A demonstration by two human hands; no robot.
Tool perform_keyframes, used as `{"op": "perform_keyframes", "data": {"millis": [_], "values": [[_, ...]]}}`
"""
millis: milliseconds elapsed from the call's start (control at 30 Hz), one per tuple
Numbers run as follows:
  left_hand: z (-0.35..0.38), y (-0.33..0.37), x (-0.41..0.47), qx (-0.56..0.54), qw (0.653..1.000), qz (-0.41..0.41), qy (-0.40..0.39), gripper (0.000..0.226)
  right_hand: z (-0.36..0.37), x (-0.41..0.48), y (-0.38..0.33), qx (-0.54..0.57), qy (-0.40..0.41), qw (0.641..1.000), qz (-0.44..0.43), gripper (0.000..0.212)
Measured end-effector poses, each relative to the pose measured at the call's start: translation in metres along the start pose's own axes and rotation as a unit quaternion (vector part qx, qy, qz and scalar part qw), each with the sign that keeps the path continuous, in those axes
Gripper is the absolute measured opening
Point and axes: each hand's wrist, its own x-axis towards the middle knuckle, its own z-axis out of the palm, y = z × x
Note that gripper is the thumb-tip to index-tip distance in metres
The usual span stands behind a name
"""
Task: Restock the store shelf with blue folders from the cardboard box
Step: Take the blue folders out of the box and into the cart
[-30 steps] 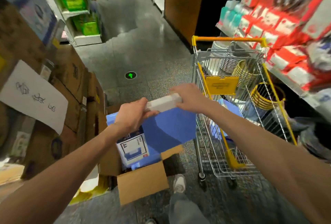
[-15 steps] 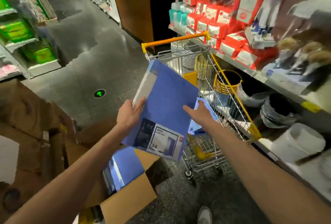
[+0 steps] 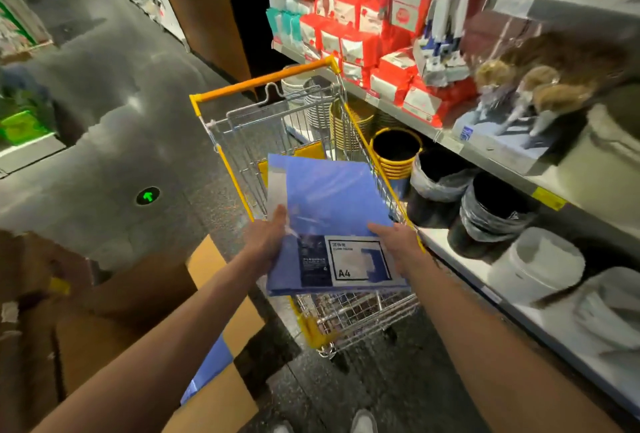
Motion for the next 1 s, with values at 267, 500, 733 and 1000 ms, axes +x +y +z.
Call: {"op": "perform_keyframes", "data": {"millis": [267, 500, 733, 1000], "values": [[0.048, -0.002, 0.066, 0.021, 0.999, -0.049, 0.006, 0.071, 0.012, 0.056, 0.003, -0.158, 0.032, 0.987, 0.03, 0.032], [0.106, -0.006, 0.158, 0.059, 0.996, -0.071, -0.004, 0.081, 0.035, 0.127, -0.01, -0.231, 0.06, 0.971, 0.028, 0.029], [0.161, -0.015, 0.224, 0.059, 0.991, -0.117, -0.034, 0.073, 0.064, 0.196, -0.002, -0.255, 0.047, 0.962, 0.088, 0.015], [0.212, -0.04, 0.278, 0.079, 0.984, -0.146, -0.065, 0.075, 0.082, 0.247, -0.01, -0.258, 0.046, 0.957, 0.122, 0.022]]}}
